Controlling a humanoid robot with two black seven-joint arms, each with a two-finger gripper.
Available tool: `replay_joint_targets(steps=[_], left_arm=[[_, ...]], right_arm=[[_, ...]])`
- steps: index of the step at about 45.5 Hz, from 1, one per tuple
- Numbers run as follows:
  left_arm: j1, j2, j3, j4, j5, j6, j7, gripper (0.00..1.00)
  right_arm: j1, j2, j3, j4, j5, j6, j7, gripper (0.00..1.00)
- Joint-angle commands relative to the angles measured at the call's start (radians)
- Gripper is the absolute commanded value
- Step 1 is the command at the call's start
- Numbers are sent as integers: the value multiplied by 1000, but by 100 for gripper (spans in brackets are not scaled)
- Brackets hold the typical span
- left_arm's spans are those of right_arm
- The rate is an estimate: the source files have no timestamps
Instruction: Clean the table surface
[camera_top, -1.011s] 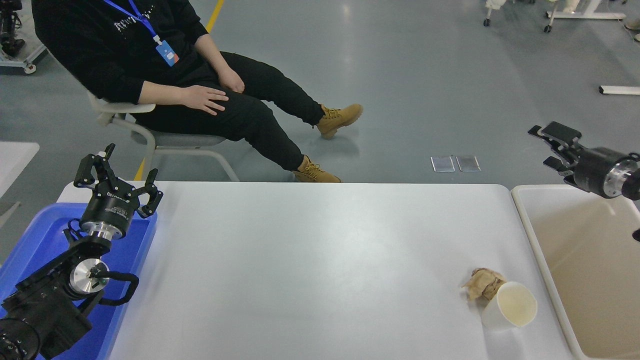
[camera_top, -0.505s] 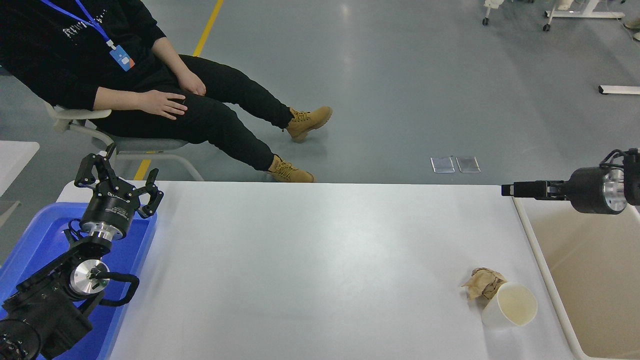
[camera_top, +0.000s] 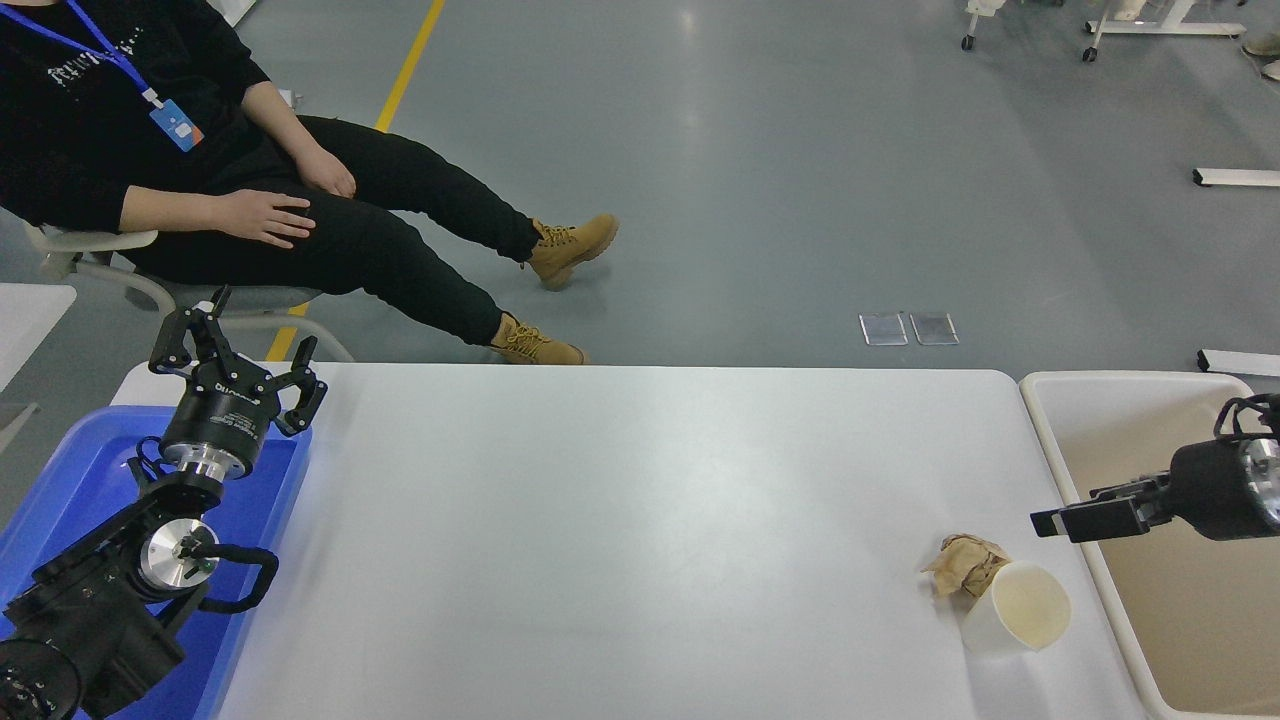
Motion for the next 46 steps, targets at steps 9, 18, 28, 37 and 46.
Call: replay_joint_targets(steps=[9, 18, 28, 37, 46], left_arm=[[0, 0, 0, 0, 0, 0, 0, 100], [0, 0, 0, 0, 0, 0, 0, 100], [0, 0, 0, 0, 0, 0, 0, 100], [0, 0, 0, 0, 0, 0, 0, 100], [0, 0, 0, 0, 0, 0, 0, 100]], right_arm=[[-80, -5, 2, 13, -7, -78, 4, 98], [-138, 55, 2, -21, -1, -139, -2, 98], [-198, 103, 2, -107, 27, -193, -4, 98], [-245, 158, 3, -215, 48, -223, -2, 91], [-308, 187, 2, -291, 106, -285, 6, 79]])
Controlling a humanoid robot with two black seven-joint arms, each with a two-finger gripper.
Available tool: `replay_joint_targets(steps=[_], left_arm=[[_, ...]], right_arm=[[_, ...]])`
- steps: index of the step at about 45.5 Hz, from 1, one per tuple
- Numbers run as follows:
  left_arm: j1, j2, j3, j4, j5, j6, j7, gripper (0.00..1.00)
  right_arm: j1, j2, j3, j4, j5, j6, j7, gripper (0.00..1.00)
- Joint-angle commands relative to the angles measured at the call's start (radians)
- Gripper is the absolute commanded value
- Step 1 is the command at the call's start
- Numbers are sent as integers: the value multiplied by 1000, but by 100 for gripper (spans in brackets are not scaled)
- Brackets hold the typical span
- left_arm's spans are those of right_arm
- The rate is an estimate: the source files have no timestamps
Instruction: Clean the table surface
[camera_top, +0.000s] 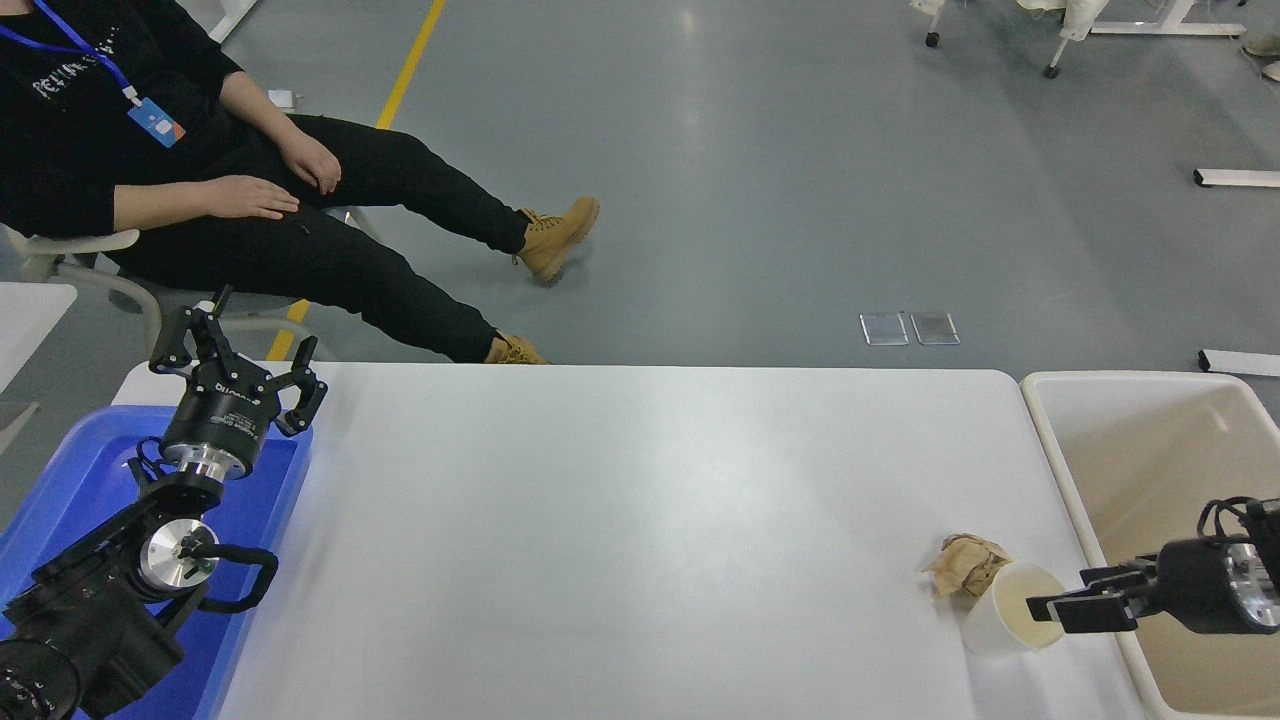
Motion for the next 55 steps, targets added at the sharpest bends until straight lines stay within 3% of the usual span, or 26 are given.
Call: replay_joint_targets(steps=[1, 3, 4, 6, 7, 8, 15, 35, 45, 55], left_arm=[[0, 0, 0, 0, 0, 0, 0, 100], [0, 0, 0, 0, 0, 0, 0, 100], [0, 0, 0, 0, 0, 0, 0, 100], [0, 0, 0, 0, 0, 0, 0, 100], [0, 0, 0, 0, 0, 0, 0, 100], [0, 0, 0, 0, -1, 0, 0, 100], [0, 0, 0, 0, 0, 0, 0, 100], [0, 0, 0, 0, 0, 0, 0, 100], [0, 0, 0, 0, 0, 0, 0, 100], [0, 0, 0, 0, 0, 0, 0, 100]], right_arm=[[-70, 40, -1, -95, 53, -59, 5, 74], [-71, 41, -4, -103, 53, -59, 7, 61], [-71, 41, -11, -104, 53, -59, 7, 49], [-73, 43, -20, -106, 51, -58, 10, 17], [-74, 43, -23, -106, 50, -58, 14, 5], [-76, 43, -24, -107, 48, -56, 20, 0], [-73, 46, -40, -108, 47, -56, 76, 0], [-18, 26, -26, -106, 57, -52, 112, 0], [2, -46, -21, -103, 67, -49, 177, 0], [70, -120, -20, -36, 71, -46, 177, 0]])
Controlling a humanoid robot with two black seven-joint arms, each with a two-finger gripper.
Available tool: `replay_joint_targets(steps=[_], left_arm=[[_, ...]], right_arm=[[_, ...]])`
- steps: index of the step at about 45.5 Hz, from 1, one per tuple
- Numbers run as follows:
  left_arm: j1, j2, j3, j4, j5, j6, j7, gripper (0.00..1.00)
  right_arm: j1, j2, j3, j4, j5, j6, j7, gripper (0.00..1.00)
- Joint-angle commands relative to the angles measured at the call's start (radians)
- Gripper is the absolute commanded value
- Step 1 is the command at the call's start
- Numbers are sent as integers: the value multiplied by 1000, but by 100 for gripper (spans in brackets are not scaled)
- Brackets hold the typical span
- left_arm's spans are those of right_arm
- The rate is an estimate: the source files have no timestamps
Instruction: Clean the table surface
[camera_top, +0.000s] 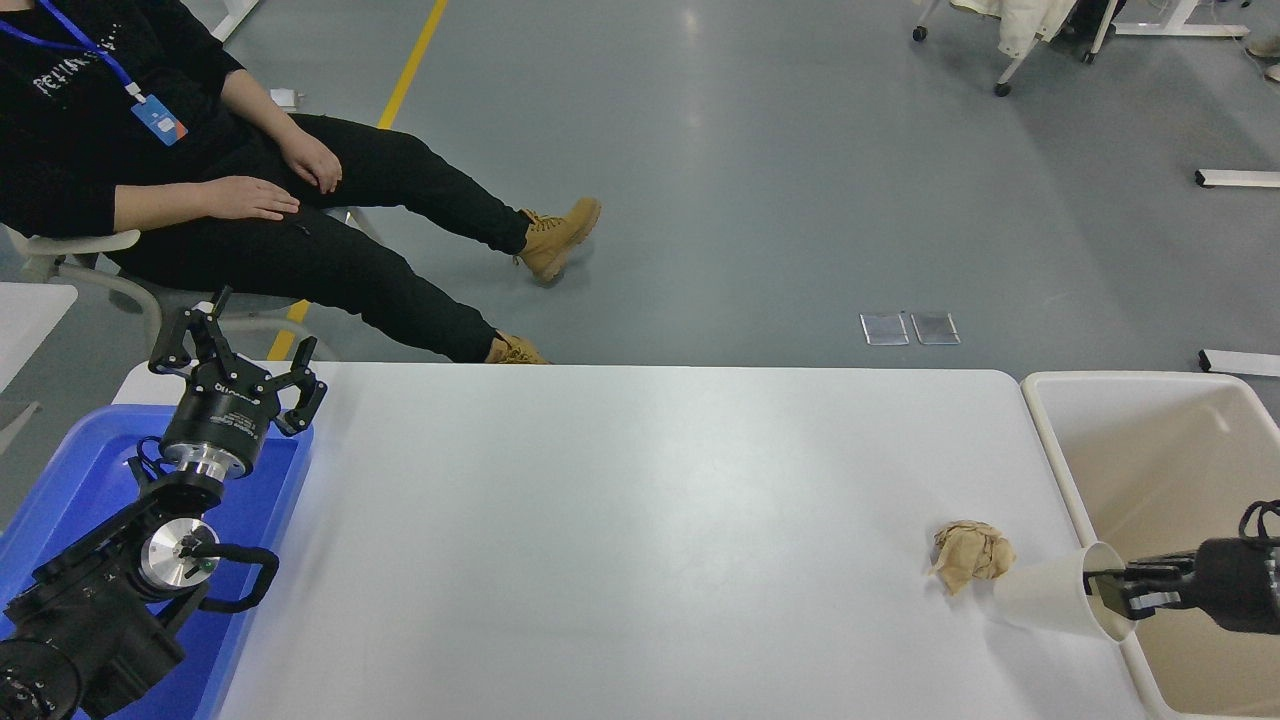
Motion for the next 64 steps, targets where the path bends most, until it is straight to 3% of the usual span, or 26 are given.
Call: replay_joint_targets(steps=[1, 13, 19, 29, 38, 49, 64], left_arm=[[0, 2, 0, 0, -1, 0, 0, 100], [0, 0, 0, 0, 0, 0, 0, 100], [0, 0, 0, 0, 0, 0, 0, 100], [0, 0, 0, 0, 0, 0, 0, 100], [0, 0, 0, 0, 0, 0, 0, 100], [0, 0, 0, 0, -1, 0, 0, 100], [0, 0, 0, 0, 0, 0, 0, 100]], right_arm=[[66, -78, 7, 63, 11, 4, 20, 0], [165, -113, 160, 44, 311, 81, 20, 0], [163, -73, 208, -110, 472, 151, 20, 0], [106, 118, 185, -458, 693, 201, 20, 0], [-10, 241, 188, -677, 773, 219, -145, 0], [-99, 267, 195, -691, 876, 219, -380, 0], [-214, 309, 202, -696, 922, 217, -535, 0]])
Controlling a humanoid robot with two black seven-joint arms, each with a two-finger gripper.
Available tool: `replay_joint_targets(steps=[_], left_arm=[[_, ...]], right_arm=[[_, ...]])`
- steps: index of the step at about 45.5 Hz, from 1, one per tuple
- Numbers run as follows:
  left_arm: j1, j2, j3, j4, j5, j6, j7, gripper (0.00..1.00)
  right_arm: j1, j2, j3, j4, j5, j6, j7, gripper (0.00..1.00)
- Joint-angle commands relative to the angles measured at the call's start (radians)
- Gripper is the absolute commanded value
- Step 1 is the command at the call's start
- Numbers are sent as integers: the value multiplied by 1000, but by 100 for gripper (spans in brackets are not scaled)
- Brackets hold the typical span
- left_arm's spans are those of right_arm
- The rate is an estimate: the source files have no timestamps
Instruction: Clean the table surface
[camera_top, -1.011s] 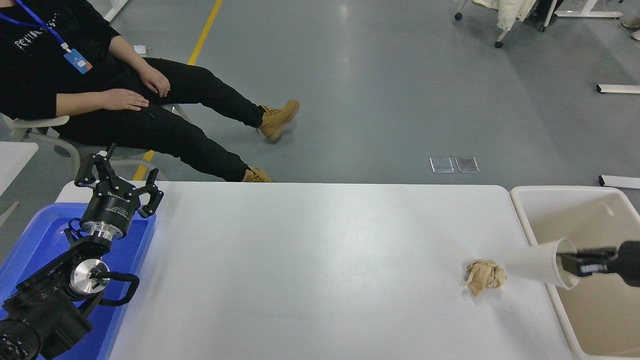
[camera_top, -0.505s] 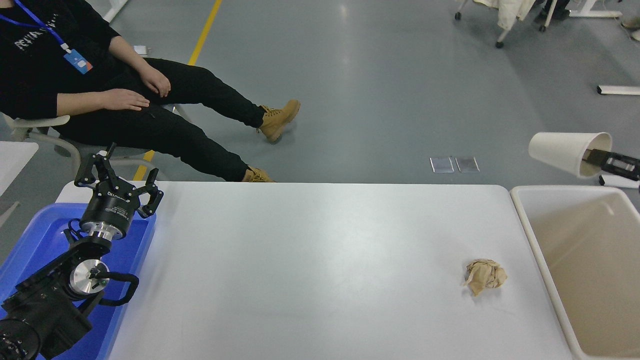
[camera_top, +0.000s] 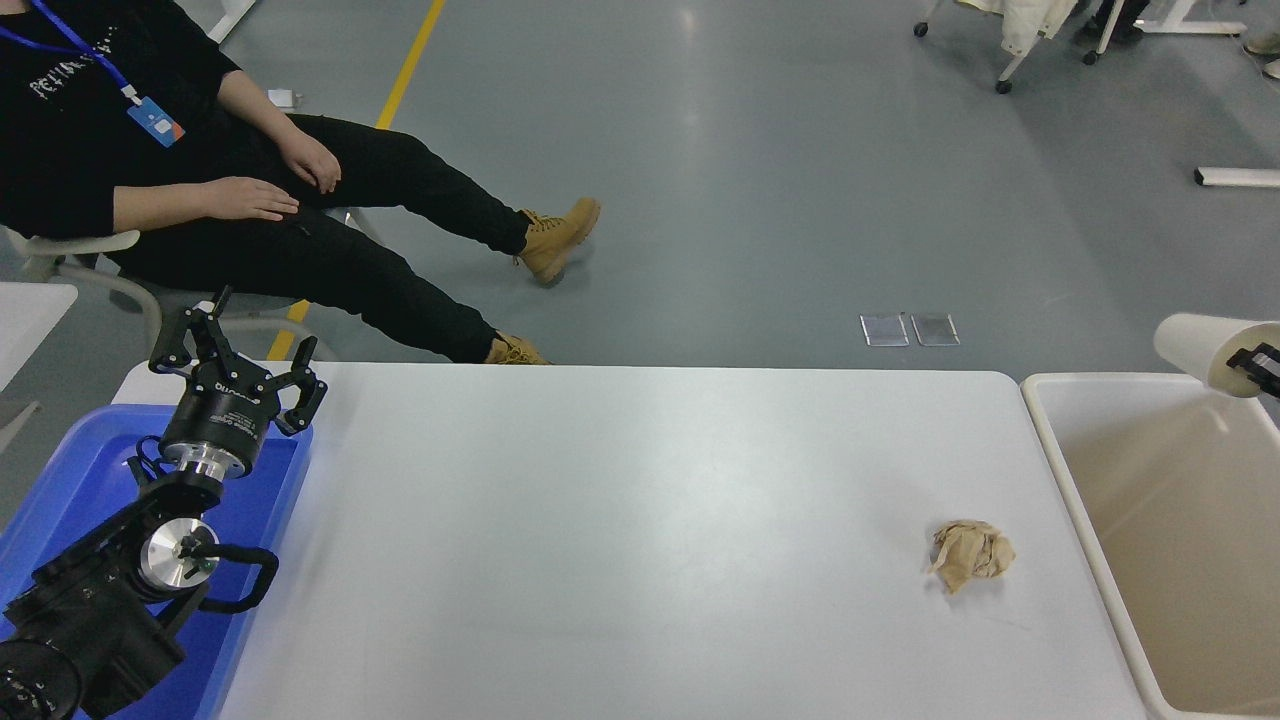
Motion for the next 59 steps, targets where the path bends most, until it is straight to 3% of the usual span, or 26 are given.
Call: replay_joint_targets(steps=[1, 28, 32, 36, 40, 43, 46, 59], left_arm=[[0, 0, 0, 0, -1, 0, 0, 100], [0, 0, 0, 0, 0, 0, 0, 100], [0, 0, 0, 0, 0, 0, 0, 100], [0, 0, 0, 0, 0, 0, 0, 100], [0, 0, 0, 0, 0, 0, 0, 100], [0, 0, 0, 0, 0, 0, 0, 100], [0, 0, 0, 0, 0, 0, 0, 100], [0, 0, 0, 0, -1, 0, 0, 100]], right_arm=[[-94, 39, 4, -20, 43, 1, -121, 0], [-189, 87, 3, -20, 43, -19, -180, 1], [-188, 87, 8, -20, 44, -56, -179, 31], [-189, 91, 11, -17, 44, -118, -179, 47], [-189, 99, 26, -17, 44, -177, -177, 73], [-188, 99, 45, -17, 46, -209, -177, 81], [-185, 99, 69, -17, 46, -217, -179, 98], [-109, 76, 272, -16, 46, -221, -173, 99]])
